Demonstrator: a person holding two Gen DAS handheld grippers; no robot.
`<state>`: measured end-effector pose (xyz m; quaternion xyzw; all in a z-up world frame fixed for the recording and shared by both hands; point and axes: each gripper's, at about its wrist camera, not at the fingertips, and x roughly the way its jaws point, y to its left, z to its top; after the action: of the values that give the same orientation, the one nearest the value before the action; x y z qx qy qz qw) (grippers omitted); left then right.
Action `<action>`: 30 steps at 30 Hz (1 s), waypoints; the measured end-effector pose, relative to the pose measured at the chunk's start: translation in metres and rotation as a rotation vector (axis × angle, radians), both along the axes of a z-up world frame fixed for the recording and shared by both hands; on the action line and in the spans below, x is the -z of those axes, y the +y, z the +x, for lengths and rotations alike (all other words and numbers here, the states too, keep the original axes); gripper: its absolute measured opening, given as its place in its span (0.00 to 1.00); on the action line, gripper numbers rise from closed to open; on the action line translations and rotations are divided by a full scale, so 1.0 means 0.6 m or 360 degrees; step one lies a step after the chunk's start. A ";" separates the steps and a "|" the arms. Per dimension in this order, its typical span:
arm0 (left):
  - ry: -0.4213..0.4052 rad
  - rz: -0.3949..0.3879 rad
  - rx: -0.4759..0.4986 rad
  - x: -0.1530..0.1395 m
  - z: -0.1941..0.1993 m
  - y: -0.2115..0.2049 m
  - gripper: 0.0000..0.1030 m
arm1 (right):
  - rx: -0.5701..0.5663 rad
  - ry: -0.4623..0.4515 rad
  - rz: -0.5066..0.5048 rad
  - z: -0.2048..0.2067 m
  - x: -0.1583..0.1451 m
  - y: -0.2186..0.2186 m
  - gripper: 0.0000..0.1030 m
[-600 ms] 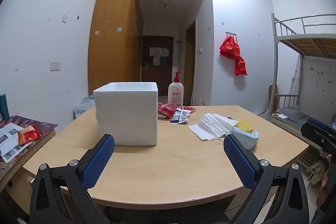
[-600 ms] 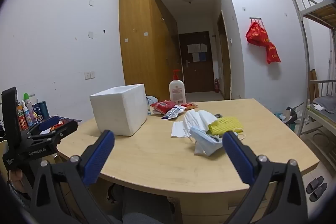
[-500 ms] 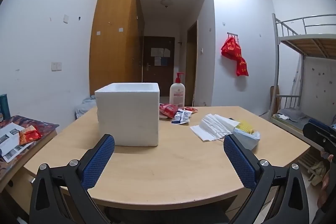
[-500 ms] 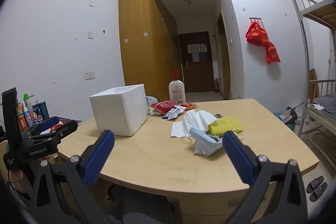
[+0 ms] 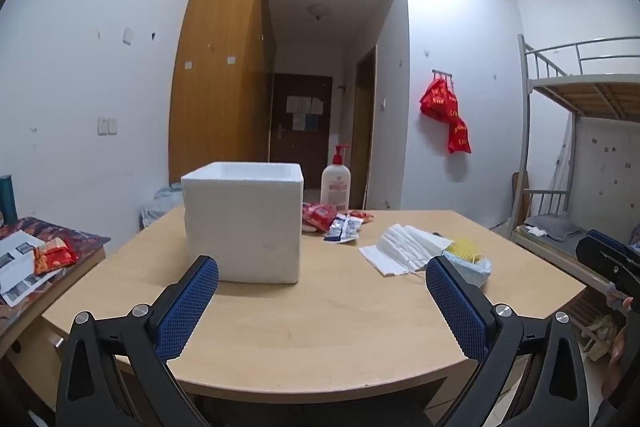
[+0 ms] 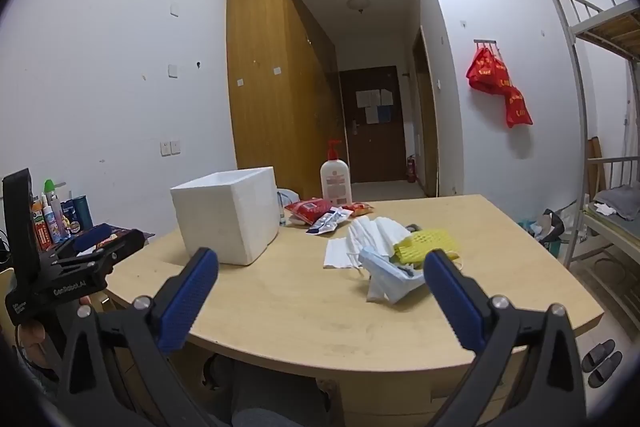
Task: Organize soft objects
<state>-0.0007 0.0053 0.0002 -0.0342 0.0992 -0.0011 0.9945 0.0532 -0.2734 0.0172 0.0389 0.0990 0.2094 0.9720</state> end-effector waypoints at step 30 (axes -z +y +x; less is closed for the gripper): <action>-0.0063 0.0028 0.0006 -0.011 -0.016 -0.008 1.00 | 0.0009 -0.0071 -0.0020 -0.017 -0.006 0.004 1.00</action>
<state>-0.0100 0.0004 0.0069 -0.0254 0.0797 -0.0028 0.9965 0.0430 -0.2708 0.0210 0.0283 0.0785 0.2068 0.9748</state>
